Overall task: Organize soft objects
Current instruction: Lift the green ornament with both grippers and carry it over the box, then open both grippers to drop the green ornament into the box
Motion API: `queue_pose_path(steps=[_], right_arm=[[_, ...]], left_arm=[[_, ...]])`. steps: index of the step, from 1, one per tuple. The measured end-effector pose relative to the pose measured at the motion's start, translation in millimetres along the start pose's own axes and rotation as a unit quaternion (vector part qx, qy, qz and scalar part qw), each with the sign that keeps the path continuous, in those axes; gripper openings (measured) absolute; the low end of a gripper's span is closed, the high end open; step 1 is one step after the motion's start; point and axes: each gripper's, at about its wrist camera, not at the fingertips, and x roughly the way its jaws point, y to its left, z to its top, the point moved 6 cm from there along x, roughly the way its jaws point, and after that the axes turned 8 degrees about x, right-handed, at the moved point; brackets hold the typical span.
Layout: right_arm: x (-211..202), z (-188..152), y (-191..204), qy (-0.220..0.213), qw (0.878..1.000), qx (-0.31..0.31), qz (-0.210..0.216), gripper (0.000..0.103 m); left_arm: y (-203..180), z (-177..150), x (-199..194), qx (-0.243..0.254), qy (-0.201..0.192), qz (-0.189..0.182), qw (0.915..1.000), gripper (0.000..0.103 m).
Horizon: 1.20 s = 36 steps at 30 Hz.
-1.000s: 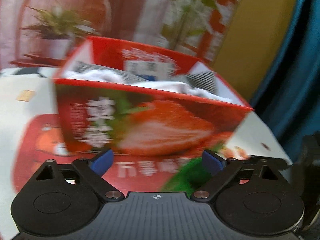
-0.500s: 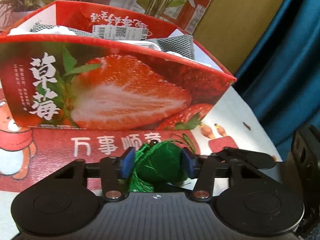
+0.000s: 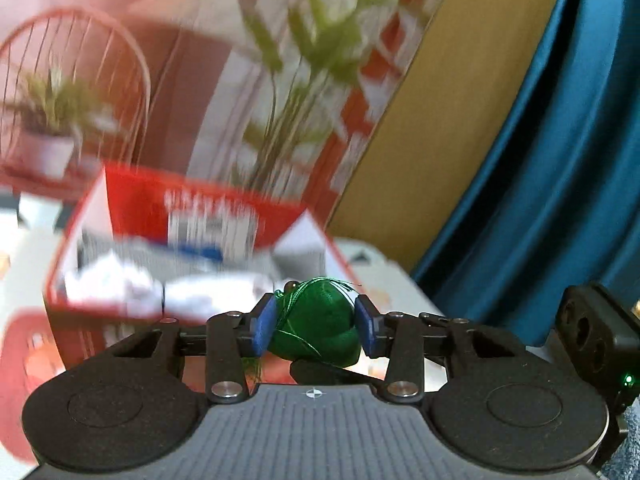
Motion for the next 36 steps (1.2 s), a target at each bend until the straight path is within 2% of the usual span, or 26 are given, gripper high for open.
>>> queue_pose_path(steps=[3,4,5,8,12,16,19,25,28,32,36], right_arm=[[3,40,3,-0.022,1.0,-0.02,0.006,0.048],[6,54,4,-0.03,0.999,-0.029,0.007,0.048],[11,68,6,-0.04,0.998,-0.04,0.007,0.048],[31,101,8,-0.063,0.996,-0.062,0.0,0.048],[57,124,3,-0.072,0.994,-0.084,-0.019,0.048],[77,126,-13,-0.061,0.993,-0.093,-0.04,0.048],[92,120,-34,-0.044,0.994,-0.082,-0.056,0.049],[125,102,-81,0.022,0.994,-0.072,-0.081,0.049],[136,101,-101,0.042,0.994,-0.046,-0.093,0.049],[144,102,-129,0.056,0.992,0.021,-0.111,0.048],[144,97,-152,0.068,0.985,0.077,-0.139,0.051]], left_arm=[[1,33,2,0.023,-0.024,0.021,0.9992,0.05],[2,48,4,0.032,-0.06,0.024,0.9974,0.051],[6,59,8,0.037,-0.066,0.03,0.9967,0.054],[20,83,20,0.028,-0.074,0.043,0.9959,0.054],[31,101,38,0.027,-0.072,0.047,0.9959,0.054],[41,102,63,0.012,-0.053,0.034,0.9979,0.054],[46,96,91,-0.02,-0.039,0.017,0.9989,0.054],[48,78,142,-0.037,0.004,0.001,0.9993,0.054],[52,71,163,-0.05,0.023,-0.004,0.9985,0.054],[59,67,180,-0.052,0.041,0.007,0.9978,0.054],[69,66,181,-0.044,0.047,0.028,0.9975,0.063]])
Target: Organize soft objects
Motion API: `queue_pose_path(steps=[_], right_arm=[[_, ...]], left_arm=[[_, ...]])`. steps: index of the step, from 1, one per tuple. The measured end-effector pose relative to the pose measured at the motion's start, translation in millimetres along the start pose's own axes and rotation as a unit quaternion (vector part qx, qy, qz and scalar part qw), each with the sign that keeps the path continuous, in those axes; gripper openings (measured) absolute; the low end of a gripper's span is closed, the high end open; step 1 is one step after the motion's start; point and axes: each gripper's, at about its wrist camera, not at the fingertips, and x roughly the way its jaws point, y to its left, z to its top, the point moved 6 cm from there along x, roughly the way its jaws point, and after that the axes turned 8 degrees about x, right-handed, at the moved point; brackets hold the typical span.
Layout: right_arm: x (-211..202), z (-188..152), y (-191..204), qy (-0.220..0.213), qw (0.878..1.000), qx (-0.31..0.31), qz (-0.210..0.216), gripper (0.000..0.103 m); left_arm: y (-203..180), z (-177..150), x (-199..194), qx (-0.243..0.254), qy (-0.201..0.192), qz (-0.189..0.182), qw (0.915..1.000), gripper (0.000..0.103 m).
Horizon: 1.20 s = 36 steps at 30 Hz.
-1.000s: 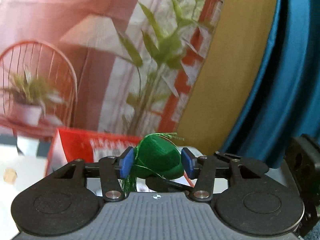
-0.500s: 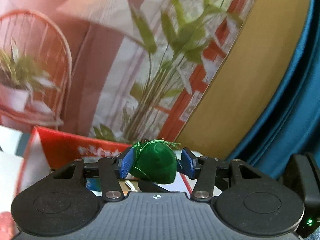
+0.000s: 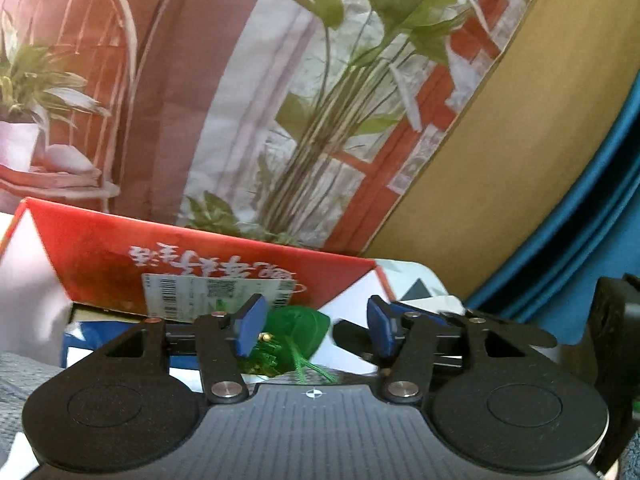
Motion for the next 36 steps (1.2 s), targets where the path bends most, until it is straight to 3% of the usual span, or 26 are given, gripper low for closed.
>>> queue_pose_path(steps=[4,6,7,10,13,23,31,36], right_arm=[[-5,-6,-9,0.001,0.999,0.031,0.007,0.056],[-13,-7,-5,-0.009,1.0,0.024,0.009,0.068],[-19,-8,-3,-0.017,1.0,0.023,0.011,0.076],[-35,-5,4,-0.032,0.999,0.02,0.013,0.086],[-52,-4,11,-0.042,0.999,0.021,0.018,0.103],[-101,-17,45,-0.057,0.998,0.031,0.017,0.103],[-155,-20,60,-0.104,0.993,0.058,-0.006,0.103],[-196,-23,71,-0.12,0.991,0.059,-0.011,0.103]], left_arm=[[3,1,-17,0.034,-0.013,0.032,0.9988,0.079],[3,2,-32,0.057,-0.025,0.055,0.9966,0.094],[2,4,-39,0.065,-0.031,0.067,0.9951,0.096],[4,5,-65,0.088,-0.046,0.102,0.9898,0.103],[6,2,-89,0.1,-0.049,0.125,0.9859,0.103],[9,-30,-165,0.12,-0.062,0.21,0.9684,0.103],[-6,-41,-226,0.106,-0.092,0.221,0.9651,0.103],[-29,-49,-267,0.112,-0.108,0.24,0.9583,0.103]])
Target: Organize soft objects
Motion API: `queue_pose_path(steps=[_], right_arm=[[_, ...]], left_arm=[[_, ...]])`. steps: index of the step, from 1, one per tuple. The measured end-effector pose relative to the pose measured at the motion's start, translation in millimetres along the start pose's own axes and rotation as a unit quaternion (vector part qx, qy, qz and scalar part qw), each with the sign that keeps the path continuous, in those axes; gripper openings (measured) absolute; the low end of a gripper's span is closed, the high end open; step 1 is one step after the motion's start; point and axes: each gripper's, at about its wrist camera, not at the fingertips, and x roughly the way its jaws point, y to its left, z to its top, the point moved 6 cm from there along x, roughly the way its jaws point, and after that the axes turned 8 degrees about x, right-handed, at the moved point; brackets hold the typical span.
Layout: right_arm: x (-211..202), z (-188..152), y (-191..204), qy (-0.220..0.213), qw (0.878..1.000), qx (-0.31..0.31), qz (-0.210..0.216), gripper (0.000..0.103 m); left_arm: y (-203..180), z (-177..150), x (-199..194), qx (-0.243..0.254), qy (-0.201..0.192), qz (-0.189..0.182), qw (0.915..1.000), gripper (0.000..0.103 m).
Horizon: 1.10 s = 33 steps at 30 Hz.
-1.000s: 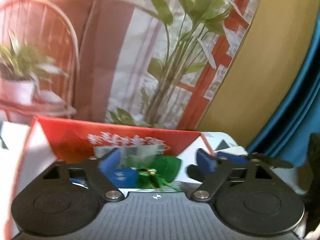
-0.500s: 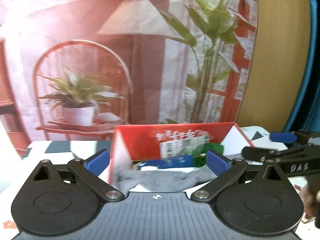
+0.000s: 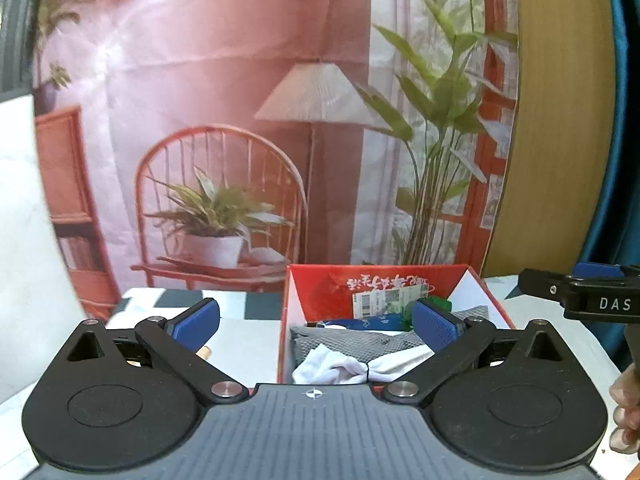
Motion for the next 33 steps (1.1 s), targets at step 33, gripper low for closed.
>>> queue_pose_path(steps=[33], right_arm=[[-236,26,48,-0.072,0.997,-0.032,-0.019,0.103]], left_arm=[[-18,24,-191,-0.007,-0.078,0.045,0.996,0.103]])
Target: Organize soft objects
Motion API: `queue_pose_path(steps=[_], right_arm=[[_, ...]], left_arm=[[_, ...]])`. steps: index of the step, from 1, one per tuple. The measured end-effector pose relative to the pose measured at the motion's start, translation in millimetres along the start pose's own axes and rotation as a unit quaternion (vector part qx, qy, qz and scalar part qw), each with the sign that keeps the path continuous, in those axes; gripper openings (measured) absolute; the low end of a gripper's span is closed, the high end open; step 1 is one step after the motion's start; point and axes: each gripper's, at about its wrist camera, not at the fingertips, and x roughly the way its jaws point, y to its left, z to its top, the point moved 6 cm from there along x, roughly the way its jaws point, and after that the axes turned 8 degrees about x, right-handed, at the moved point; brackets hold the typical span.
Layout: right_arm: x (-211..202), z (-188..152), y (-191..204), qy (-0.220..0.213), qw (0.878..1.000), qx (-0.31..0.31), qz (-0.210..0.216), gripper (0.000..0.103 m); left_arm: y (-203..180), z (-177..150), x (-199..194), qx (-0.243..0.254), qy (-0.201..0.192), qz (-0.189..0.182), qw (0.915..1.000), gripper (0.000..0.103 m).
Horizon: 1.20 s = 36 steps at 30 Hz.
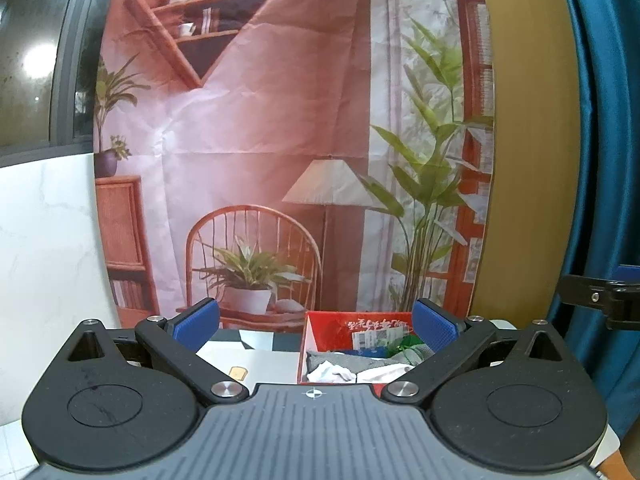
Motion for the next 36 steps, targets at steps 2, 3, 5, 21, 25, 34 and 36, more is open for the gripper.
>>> queue_pose_path(steps=[2,3,5,21,25,34,36], right_arm=[[0,0,-1,0.0,1.0,0.0,-0.003,0.103],[0,0,-2,0.0,1.0,0.0,-0.004,0.103],[0,-1,-3,0.0,1.0,0.001,-0.008,0.103],[0,-2,-12,-0.001,1.0,0.003,-0.024,0.103],[0,-2,-14,-0.002,1.0,0.002,-0.027,0.103],[1,-3,-15,0.0,1.0,-0.001,-0.029,0.103],[1,-3,-15,0.001,1.0,-0.002,-0.029,0.103]], left_arm=[[1,-1,1,-0.003,0.001,-0.001,1.0,0.103],[1,-1,1,-0.004,0.002,-0.002,1.0,0.103],[2,-2,1,-0.006,0.004,-0.003,1.0,0.103],[4,-9,6,-0.017,0.019,-0.015,0.9996,0.103],[5,-10,8,-0.023,0.023,-0.018,0.9993,0.103],[6,-13,13,-0.03,0.032,-0.02,0.9988,0.103],[6,-13,12,-0.03,0.032,-0.02,0.9988,0.103]])
